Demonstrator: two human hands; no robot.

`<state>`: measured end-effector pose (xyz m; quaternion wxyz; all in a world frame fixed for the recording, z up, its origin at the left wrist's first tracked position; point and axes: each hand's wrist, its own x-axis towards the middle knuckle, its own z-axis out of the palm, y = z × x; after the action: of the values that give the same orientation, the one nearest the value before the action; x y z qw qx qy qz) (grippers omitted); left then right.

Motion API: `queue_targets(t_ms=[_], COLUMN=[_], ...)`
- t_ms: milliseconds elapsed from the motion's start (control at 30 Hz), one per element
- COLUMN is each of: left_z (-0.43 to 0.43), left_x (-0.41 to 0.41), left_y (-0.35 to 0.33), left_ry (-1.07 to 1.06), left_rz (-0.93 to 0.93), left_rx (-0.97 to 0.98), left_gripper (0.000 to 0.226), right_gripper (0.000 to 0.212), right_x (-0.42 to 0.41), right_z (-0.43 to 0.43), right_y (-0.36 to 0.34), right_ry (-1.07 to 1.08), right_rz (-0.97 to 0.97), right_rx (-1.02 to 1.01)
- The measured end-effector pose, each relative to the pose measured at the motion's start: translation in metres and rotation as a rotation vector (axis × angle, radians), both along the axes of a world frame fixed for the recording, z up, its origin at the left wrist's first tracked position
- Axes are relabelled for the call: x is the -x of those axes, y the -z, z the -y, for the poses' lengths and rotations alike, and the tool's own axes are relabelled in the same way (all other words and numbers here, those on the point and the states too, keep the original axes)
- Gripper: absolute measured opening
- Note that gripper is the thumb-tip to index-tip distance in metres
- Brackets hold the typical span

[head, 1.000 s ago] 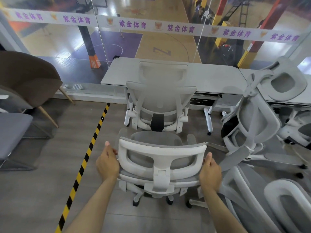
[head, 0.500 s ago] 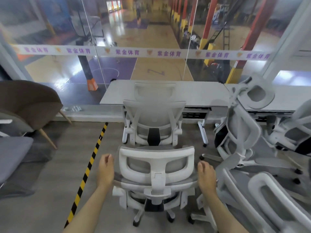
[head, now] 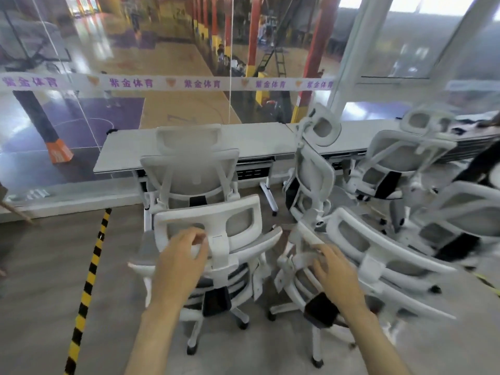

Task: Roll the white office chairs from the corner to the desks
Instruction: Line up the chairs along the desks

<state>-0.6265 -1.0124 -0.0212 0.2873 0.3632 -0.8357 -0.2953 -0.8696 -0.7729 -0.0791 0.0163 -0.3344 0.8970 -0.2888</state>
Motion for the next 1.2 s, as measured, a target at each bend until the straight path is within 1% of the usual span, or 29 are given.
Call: queue_targets(t_ms=[100,233,333,400,500,600,733,867,1033,1100,1200], left_z=[-0.050,-0.117,-0.175,-0.218,-0.288,-0.353,-0.418,-0.449,-0.456,-0.456,-0.444], left_x=[0.027,0.068,0.105,0.134,0.180,0.222,0.271,0.319,0.392,0.430,0.494], left_y=[0.005,0.007,0.007,0.006,0.000,-0.010,-0.028,-0.035,-0.022,-0.015,-0.005], left_ry=[0.139,0.309,0.399,0.448,0.487,0.513,0.509,0.513,0.454,0.438,0.374], left_rz=[0.060,0.097,0.119,0.121,0.118,0.094,0.070,0.090,0.110,0.097,0.027], left_rx=[0.000,0.030,0.087,0.134,0.176,0.203,0.227,0.255,0.286,0.242,0.079], left_gripper=[0.012,0.012,0.014,0.013,0.017,0.015,0.013,0.011,0.010,0.011,0.009], right_gripper=[0.021,0.019,0.022,0.021,0.019,0.017,0.016,0.013,0.013,0.013,0.012], right_x=[-0.008,0.001,0.021,0.034,0.052,0.070,0.109,0.165,0.259,0.303,0.368], right_z=[-0.055,-0.120,-0.176,-0.219,-0.286,-0.345,-0.402,-0.431,-0.433,-0.427,-0.416], right_y=[-0.010,-0.029,-0.042,-0.053,-0.068,-0.078,-0.085,-0.081,-0.064,-0.060,-0.056], right_ry=[0.062,0.133,0.172,0.212,0.254,0.255,0.241,0.219,0.180,0.144,0.101], right_rz=[0.000,-0.059,-0.022,0.007,0.072,0.084,0.080,0.095,0.126,0.125,0.115], right_rx=[0.010,0.061,0.115,0.190,0.320,0.334,0.342,0.348,0.291,0.244,0.149])
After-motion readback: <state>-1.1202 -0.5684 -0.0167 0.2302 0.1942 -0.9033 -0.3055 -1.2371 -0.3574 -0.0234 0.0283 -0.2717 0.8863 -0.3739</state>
